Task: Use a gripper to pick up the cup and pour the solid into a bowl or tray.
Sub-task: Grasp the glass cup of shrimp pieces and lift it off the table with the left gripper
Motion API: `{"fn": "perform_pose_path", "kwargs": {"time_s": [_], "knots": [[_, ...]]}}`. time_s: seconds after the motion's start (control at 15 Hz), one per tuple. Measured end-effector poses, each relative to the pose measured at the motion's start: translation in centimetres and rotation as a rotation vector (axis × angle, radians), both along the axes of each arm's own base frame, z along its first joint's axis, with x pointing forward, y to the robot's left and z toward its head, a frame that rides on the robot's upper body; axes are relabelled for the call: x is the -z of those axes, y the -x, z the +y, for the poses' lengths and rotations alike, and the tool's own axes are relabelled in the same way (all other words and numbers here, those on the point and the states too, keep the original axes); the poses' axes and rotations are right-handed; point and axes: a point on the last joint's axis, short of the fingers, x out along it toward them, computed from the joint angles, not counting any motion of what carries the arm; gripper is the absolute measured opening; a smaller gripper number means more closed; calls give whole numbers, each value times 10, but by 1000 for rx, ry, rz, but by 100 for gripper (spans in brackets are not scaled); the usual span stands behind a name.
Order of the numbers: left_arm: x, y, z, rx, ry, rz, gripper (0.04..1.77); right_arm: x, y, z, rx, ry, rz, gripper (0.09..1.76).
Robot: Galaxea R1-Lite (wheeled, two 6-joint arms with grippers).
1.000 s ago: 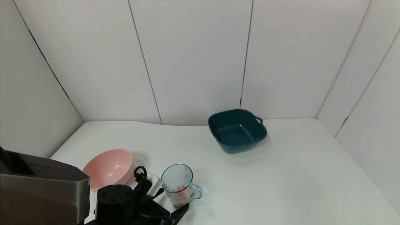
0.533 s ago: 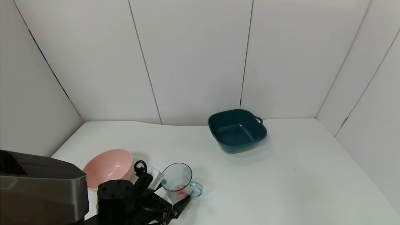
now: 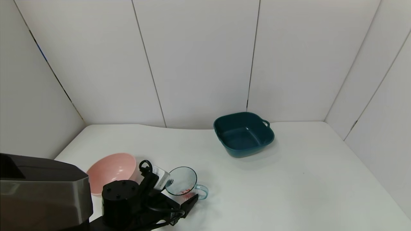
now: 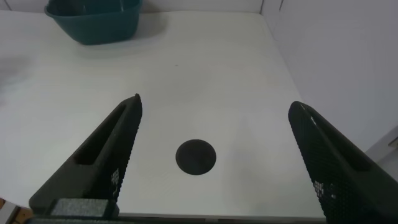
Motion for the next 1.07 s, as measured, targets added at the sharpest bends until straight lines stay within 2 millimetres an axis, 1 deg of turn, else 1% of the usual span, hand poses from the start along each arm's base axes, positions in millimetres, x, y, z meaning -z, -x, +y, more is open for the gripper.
{"fn": "perform_pose_path", "kwargs": {"time_s": [0.4, 1.07], "knots": [[1, -3, -2, 1, 4, -6, 172, 0, 0, 0, 0, 0, -1, 171], [2, -3, -3, 11, 0, -3, 172, 0, 0, 0, 0, 0, -1, 171]]}}
